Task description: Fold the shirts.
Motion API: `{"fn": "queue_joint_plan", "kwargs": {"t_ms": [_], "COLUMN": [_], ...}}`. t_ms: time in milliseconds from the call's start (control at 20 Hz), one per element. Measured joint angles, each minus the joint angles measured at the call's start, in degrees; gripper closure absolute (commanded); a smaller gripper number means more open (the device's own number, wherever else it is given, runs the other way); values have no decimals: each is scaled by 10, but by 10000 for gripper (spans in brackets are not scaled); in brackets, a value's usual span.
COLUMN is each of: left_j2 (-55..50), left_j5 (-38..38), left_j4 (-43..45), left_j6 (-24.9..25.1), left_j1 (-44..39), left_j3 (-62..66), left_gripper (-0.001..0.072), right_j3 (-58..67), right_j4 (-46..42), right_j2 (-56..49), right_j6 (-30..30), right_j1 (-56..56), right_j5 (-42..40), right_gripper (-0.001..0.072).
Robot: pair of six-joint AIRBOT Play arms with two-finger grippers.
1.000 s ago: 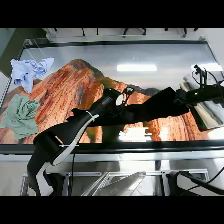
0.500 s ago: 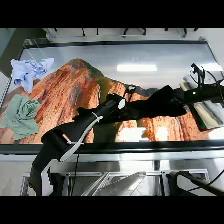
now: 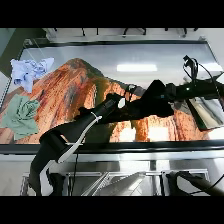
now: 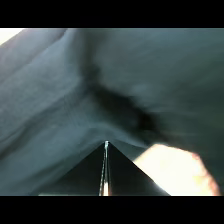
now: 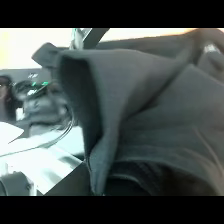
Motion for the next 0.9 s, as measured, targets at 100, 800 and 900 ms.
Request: {"fn": "queue_joint_plan", "kwargs": {"t_ms": [100,800,900], "left_j2": [28,308,334], "left_j5": [-24,-284,-291], "left_j4": [1,106,111], "left_j6": [16,90,90], "left_j1": [14,264,307], "left_j3": [0,0,0], "left_gripper": [689,691,691], "right_j3": [11,44,56], "right_j4": [6,19,28], "right_j2": [1,-74,-105], "right_j6": [10,44,46], "right_j1": [8,181,216], "right_j5": [-8,-120,-146], "right_gripper": [693,692,692]}}
